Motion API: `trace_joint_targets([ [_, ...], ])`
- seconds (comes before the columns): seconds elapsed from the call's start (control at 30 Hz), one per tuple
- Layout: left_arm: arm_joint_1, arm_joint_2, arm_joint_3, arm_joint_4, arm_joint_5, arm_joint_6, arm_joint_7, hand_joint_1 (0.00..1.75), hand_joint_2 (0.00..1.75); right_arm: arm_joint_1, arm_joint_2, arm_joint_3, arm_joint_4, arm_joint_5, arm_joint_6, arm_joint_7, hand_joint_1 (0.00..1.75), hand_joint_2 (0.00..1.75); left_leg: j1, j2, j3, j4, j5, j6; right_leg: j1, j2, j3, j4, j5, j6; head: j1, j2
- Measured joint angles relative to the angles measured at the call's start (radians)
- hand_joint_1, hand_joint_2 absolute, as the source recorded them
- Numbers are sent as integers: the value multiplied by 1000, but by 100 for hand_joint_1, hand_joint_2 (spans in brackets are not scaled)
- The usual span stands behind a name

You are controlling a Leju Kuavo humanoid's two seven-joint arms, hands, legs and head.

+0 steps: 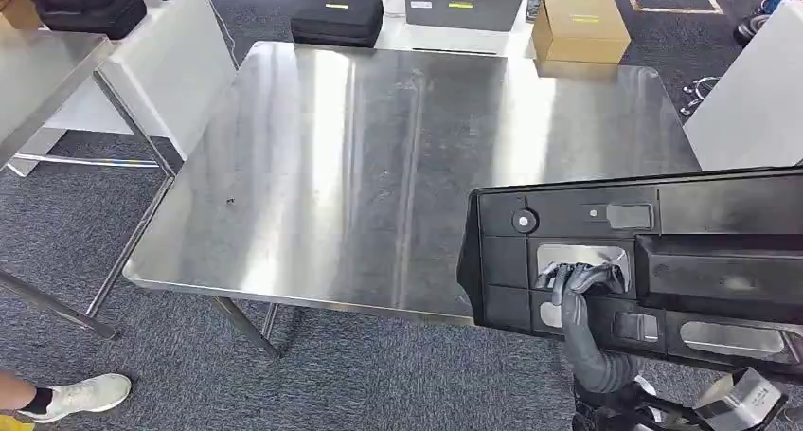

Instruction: Take the parts from the cabinet and place them on the table.

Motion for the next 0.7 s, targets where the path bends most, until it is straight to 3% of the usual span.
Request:
trace_joint_targets([
  [0.03,0,0,0,0,0,0,0,0,175,0,0,0,0,-1,0,0,175,175,-2,0,1,-3,1,5,-1,0,2,-4,-1,8,0,0],
  [0.07,0,-1,0,0,0,0,0,0,175,0,0,0,-1,-2,-2,0,175,175,8,1,10,-16,7,14,2,-2,-4,3,-6,14,1,0],
  [0.1,0,-1,0,0,0,1,0,0,175,0,-2,0,-1,-2,-3,0,175,175,7,3,16,-20,7,17,0,-7,-14,29,-17,16,3,0],
  [0.13,0,0,0,0,1,3,0,0,175,-2,-1,1,-1,-2,-3,-2,175,175,8,4,18,-20,4,24,0,-8,-46,92,-44,11,4,0],
  [0.2,0,1,0,0,1,5,0,0,175,1,-3,2,0,-2,-3,-2,175,175,6,6,20,-19,0,29,-1,-8,-137,253,-100,6,3,0],
  [0.23,0,1,0,0,2,6,0,0,175,2,-4,2,0,-2,-3,-2,175,175,6,6,21,-19,-3,29,0,-8,-180,319,-113,11,4,0],
  [0.27,0,0,0,0,2,6,0,0,175,2,-5,2,0,-2,-3,-2,175,175,6,6,24,-19,-6,28,-1,-8,-190,322,-102,18,3,0],
  [0.3,0,0,0,0,2,6,0,0,175,2,-5,2,0,-3,-3,-2,175,175,6,5,30,-19,-10,27,-1,-9,-175,279,-75,28,4,0],
  [0.37,0,-2,0,0,3,7,0,0,175,1,-5,2,0,-3,-3,-2,175,175,7,3,47,-19,-20,22,-3,-14,-91,97,12,48,4,0],
  [0.4,1,-2,0,0,4,8,0,0,175,1,-5,3,0,-3,-3,-2,175,175,6,2,52,-19,-26,16,-3,-23,-54,16,42,49,6,0],
  [0.43,0,-1,0,0,7,8,0,0,175,1,-4,3,2,-3,-3,-2,175,175,-5,2,54,-15,-34,8,3,-25,-43,7,40,34,5,0],
  [0.47,0,-2,0,0,9,9,0,0,175,1,-4,3,2,-3,-3,-2,175,175,-3,4,53,-16,-36,5,3,-21,-46,8,39,18,3,0],
  [0.53,1,-2,0,0,10,9,0,0,175,2,-5,3,2,-4,-3,-2,175,175,0,6,58,-21,-38,-2,7,-18,-46,8,35,6,3,0],
  [0.6,-1,-1,0,0,10,10,0,0,175,0,-5,4,2,-4,-3,-2,175,175,2,4,54,-1,-55,-15,-7,-16,-31,0,36,-11,3,0],
  [0.63,-1,-1,0,0,10,11,0,0,175,-1,-4,4,2,-4,-3,-2,175,175,3,5,30,54,-86,-19,-8,-18,-26,0,31,-20,-6,0],
  [0.7,0,-2,0,0,10,19,0,0,175,-1,-4,5,2,-4,-3,0,175,175,8,5,-57,212,-153,-26,-7,-18,-22,1,26,-27,-6,0],
])
